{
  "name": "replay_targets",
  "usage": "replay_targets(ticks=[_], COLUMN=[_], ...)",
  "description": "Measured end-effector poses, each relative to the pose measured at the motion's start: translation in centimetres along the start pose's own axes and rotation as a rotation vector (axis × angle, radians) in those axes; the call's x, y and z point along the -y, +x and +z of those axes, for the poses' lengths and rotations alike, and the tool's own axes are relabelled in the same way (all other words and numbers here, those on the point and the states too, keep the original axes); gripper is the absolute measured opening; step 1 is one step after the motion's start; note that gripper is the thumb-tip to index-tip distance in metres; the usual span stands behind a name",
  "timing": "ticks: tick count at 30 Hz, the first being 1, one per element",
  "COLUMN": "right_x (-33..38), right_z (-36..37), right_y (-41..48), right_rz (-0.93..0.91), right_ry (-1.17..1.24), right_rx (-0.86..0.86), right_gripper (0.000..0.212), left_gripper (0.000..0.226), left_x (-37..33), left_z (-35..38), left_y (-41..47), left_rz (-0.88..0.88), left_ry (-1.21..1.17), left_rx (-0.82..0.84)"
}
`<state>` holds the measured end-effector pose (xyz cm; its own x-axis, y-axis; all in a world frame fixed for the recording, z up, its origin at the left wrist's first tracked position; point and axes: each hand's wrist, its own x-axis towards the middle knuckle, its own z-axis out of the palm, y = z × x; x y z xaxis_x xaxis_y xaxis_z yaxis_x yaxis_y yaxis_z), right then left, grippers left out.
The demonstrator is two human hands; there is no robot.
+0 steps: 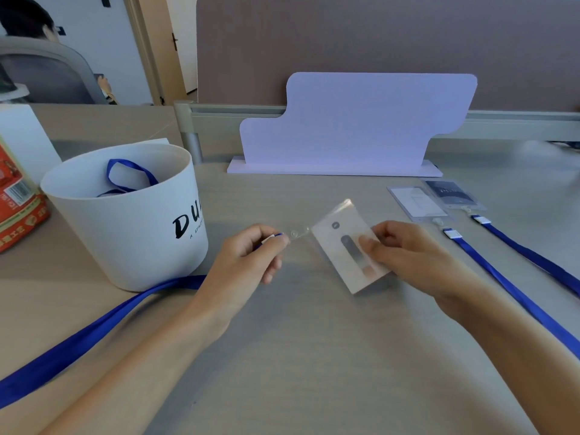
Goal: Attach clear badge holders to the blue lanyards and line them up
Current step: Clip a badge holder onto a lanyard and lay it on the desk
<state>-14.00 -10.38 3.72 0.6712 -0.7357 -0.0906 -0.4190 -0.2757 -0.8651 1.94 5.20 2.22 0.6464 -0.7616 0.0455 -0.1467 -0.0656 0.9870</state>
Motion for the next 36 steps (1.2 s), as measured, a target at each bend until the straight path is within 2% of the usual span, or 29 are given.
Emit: replay_targets(ticks=[5, 9, 11, 14, 22, 36], right_x=[0.4, 0.6, 0.8, 1.1, 1.5, 1.5], right_z=[0.1, 0.6, 0.9, 1.4, 2.2, 2.3], right_y=[-0.3, -0.7, -0.9, -1.3, -1.9, -2.1], right_rz=[-0.025, -0.03, -0.073, -0.142, -0.236, -0.254], right_ry=[0.32, 0.56, 0.617, 0.621, 0.599, 0.598], right_rx=[-0.105, -0.101, -0.085, -0.053, 0.028, 0.051], right_gripper=[0.021, 0.03, 0.027, 0.017, 0.035, 0.033], left_gripper=[0.023, 0.018, 0.016, 0.016, 0.016, 0.018], left_x=[-0.2, -0.3, -0.4, -0.5, -0.4, -0.6], left_z=[0.1, 0.1, 0.1, 0.2, 0.4, 0.4], left_y=[-0.3, -0.4, -0.5, -0.6, -0.6, -0.7], left_rz=[0.0, -0.012, -0.025, -0.029, -0.022, 0.003], left_ry=[-0.035, -0.018, -0.015, -0.017, -0.017, -0.025], left_rx=[0.049, 0.062, 0.06, 0.064, 0.069, 0.108])
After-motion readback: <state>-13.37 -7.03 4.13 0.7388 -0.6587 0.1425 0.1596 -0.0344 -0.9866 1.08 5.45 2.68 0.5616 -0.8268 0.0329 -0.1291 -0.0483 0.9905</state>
